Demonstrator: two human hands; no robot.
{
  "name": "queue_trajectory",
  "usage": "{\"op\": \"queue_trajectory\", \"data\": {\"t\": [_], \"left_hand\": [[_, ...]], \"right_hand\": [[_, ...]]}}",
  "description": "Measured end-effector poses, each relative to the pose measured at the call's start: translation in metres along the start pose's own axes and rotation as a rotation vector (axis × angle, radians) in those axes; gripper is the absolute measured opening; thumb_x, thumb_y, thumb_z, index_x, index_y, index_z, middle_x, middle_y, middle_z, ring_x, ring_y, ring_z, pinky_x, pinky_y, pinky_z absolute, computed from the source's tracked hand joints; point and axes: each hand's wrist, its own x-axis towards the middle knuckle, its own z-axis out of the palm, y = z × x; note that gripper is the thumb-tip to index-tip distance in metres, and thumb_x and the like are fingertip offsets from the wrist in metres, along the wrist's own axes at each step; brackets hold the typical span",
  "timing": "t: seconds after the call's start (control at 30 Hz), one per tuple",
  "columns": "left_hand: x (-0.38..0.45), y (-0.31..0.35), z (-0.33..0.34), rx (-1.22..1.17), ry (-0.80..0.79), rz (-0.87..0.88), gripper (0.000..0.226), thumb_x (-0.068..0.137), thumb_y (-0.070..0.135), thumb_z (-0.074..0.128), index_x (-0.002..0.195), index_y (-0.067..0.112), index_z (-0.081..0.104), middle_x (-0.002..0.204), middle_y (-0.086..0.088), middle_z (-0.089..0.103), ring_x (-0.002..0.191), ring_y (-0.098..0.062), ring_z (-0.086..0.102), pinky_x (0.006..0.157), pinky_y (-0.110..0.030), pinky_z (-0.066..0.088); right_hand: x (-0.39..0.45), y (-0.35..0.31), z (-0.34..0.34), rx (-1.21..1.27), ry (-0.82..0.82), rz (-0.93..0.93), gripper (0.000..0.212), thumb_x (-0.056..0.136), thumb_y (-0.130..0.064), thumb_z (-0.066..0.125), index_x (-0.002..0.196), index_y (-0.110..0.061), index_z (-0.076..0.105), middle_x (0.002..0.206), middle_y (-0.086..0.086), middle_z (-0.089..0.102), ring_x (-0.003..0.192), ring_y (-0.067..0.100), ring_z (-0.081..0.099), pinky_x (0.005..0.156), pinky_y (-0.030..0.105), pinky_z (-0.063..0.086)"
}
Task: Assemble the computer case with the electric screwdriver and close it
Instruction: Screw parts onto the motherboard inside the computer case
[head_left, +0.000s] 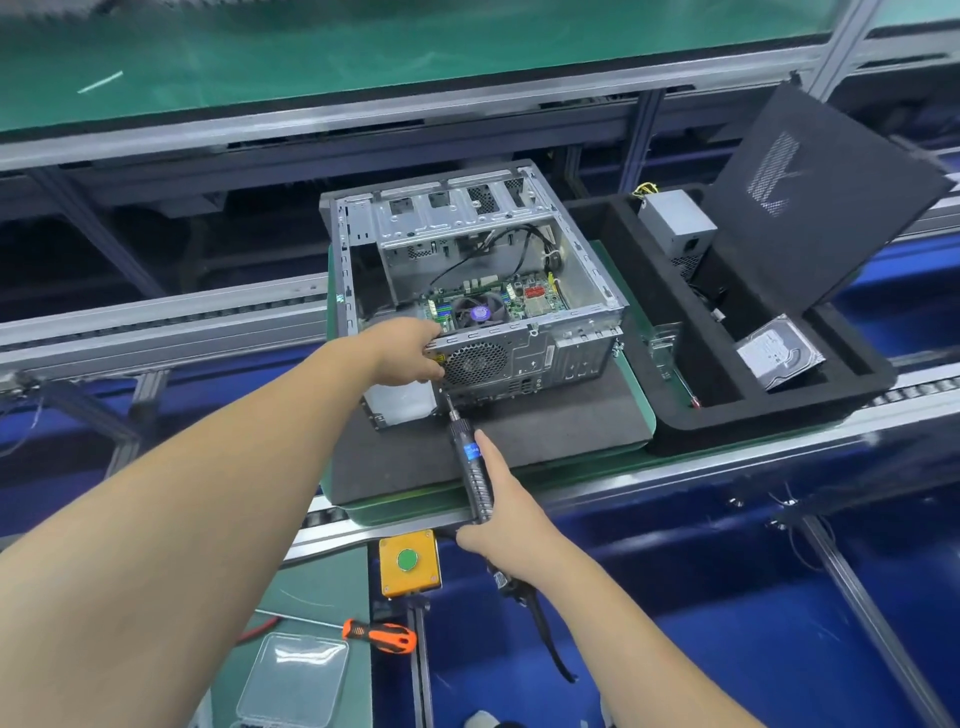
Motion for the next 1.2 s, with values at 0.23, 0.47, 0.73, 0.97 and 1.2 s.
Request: {"op": "queue_trajectory", "data": {"t": [0.23, 0.47, 0.73, 0.97, 1.2], "left_hand": [[0.0, -0.001, 0.001, 0.002, 0.006, 0.015, 0.033, 0.094, 0.034, 0.068, 0.118, 0.016, 0.055, 0.089, 0.006, 0.073, 0.089, -0.017, 0.066, 0.079, -0.035, 0.05], [-0.002, 0.002, 0.0, -0.017, 0.008, 0.032, 0.017, 0.094, 0.028, 0.068, 0.101, 0.017, 0.057, 0.086, 0.004, 0.075, 0.088, -0.018, 0.069, 0.082, -0.036, 0.054], [-0.003, 0.002, -0.001, -0.045, -0.011, 0.036, 0.029, 0.095, 0.028, 0.068, 0.118, 0.016, 0.056, 0.089, 0.003, 0.075, 0.092, -0.02, 0.07, 0.087, -0.039, 0.055], [-0.001, 0.001, 0.0, -0.01, 0.003, 0.016, 0.042, 0.094, 0.032, 0.068, 0.131, 0.015, 0.056, 0.101, 0.0, 0.074, 0.094, -0.02, 0.066, 0.086, -0.036, 0.052], [-0.042, 0.014, 0.028, -0.271, 0.683, 0.1, 0.047, 0.085, 0.023, 0.059, 0.131, 0.023, 0.056, 0.128, 0.002, 0.061, 0.118, -0.015, 0.055, 0.102, -0.036, 0.045]], "right_hand": [[0.001, 0.0, 0.001, 0.008, -0.006, 0.023, 0.121, 0.083, -0.014, 0.078, 0.153, -0.066, -0.007, 0.146, -0.005, 0.043, 0.096, 0.018, 0.06, 0.066, 0.025, 0.05], [0.003, -0.003, 0.002, 0.03, 0.001, 0.032, 0.121, 0.082, -0.013, 0.077, 0.156, -0.062, -0.005, 0.147, -0.002, 0.045, 0.093, 0.02, 0.055, 0.065, 0.023, 0.048], [0.004, -0.003, 0.001, 0.032, 0.0, 0.036, 0.122, 0.084, -0.012, 0.078, 0.157, -0.062, -0.006, 0.15, -0.001, 0.043, 0.099, 0.022, 0.055, 0.073, 0.029, 0.051], [0.003, -0.004, 0.0, 0.03, -0.008, 0.045, 0.122, 0.086, -0.011, 0.078, 0.158, -0.061, -0.007, 0.156, -0.001, 0.039, 0.103, 0.023, 0.054, 0.075, 0.03, 0.051], [0.004, -0.003, 0.0, 0.035, -0.005, 0.042, 0.12, 0.082, -0.013, 0.075, 0.154, -0.066, -0.007, 0.151, -0.003, 0.042, 0.101, 0.025, 0.06, 0.072, 0.029, 0.052]]}}
